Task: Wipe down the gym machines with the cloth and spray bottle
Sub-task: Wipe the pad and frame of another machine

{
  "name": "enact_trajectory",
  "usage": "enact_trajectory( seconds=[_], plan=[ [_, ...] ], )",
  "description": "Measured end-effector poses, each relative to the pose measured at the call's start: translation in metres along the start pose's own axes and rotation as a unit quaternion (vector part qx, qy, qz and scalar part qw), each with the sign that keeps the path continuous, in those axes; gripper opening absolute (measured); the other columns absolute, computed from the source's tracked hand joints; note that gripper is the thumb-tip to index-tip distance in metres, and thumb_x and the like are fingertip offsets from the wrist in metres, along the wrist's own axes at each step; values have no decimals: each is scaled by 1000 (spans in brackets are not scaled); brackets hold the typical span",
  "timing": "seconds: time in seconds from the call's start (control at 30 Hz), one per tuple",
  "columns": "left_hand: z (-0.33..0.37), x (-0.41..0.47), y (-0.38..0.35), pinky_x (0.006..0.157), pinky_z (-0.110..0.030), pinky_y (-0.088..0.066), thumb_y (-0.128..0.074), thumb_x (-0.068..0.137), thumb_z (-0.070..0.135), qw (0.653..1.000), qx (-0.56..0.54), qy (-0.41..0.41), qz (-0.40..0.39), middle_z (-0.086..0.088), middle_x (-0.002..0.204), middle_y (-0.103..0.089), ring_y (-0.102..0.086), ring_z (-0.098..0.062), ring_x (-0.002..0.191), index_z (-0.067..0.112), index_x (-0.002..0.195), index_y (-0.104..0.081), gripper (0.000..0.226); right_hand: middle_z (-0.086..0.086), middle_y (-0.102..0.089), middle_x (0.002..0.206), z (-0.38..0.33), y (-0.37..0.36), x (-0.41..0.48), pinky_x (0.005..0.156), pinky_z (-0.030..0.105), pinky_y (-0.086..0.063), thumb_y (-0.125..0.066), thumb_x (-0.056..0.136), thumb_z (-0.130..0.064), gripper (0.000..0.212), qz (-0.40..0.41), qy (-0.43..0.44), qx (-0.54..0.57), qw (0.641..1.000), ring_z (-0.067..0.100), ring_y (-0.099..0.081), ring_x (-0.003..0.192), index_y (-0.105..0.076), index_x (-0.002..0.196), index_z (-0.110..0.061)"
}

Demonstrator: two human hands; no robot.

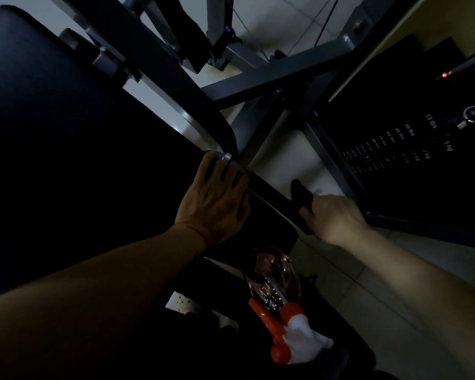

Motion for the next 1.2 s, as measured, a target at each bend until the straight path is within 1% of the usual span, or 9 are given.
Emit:
enact_trajectory(
  seconds=[0.07,0.13,0.23,0.37,0.7,0.8,1.0,1.13,1.2],
  plan=[
    [-1,1,0,115,-60,-28,-37,100,34,1000,-1,1,2,-23,118,-64,-53,-45,118,3,114,-65,44,9,-67,87,1,14,2,64,31,-45,-30,102,-51,52,-8,-34,21,999,24,-60,73,-63,94,-11],
    [0,1,0,114,-60,-28,-36,100,35,1000,1,0,1,-23,118,-64,-53,-45,118,4,114,-64,44,11,-63,78,-5,31,11,64,32,-45,-36,101,-45,50,13,-64,218,974,33,-64,76,-62,82,-7],
    [1,0,2,115,-59,-29,-28,101,36,1000,2,-2,1,-21,116,-64,-53,-43,117,4,114,-65,50,13,-69,95,-39,42,46,77,36,-50,-48,99,-43,45,-30,-77,532,843,31,-67,91,-69,103,-3],
    [1,0,0,116,-57,-27,-32,102,38,1000,9,-1,-1,-20,116,-64,-53,-42,116,6,113,-65,47,15,-69,116,-86,37,70,95,36,-50,-60,96,-42,45,-143,-60,660,735,27,-67,99,-67,120,-5],
    [2,-1,2,118,-55,-24,-28,102,36,1000,4,1,9,-18,115,-64,-54,-41,115,4,114,-64,50,8,-74,105,-56,18,53,85,24,-54,-50,101,-46,42,-110,39,575,810,17,-71,92,-65,121,-13],
    [2,0,3,120,-55,-20,-25,102,36,1000,10,-3,6,-18,116,-63,-54,-41,115,3,116,-64,53,2,-75,107,-38,3,47,99,38,-52,-49,92,-64,58,-106,16,537,836,19,-70,102,-67,124,-19],
    [1,-1,2,119,-56,-21,-32,101,37,1000,13,0,-13,-20,121,-62,-52,-42,119,4,120,-63,50,2,-63,106,13,-26,26,62,14,-44,-44,102,-48,40,-80,-67,486,868,8,-59,81,-60,120,-16],
    [1,0,1,120,-56,-20,-32,101,36,1000,15,3,-14,-21,121,-63,-52,-43,120,3,121,-63,50,6,-68,89,32,-32,11,62,24,-47,-52,99,-47,36,-37,-134,506,851,22,-64,80,-64,84,-16],
    [1,0,1,120,-57,-20,-32,101,35,1000,14,2,-10,-21,120,-63,-52,-43,120,2,122,-62,49,-3,-64,86,18,-14,9,59,15,-47,-50,100,-48,28,-6,-109,556,824,9,-61,75,-62,90,-24]
  ],
)
Point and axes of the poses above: each hand's wrist, its own x-axis towards the middle knuckle, its own y-axis out of the back of the hand, z = x × y, the point moved 3 cm from there along x, towards the middle knuckle
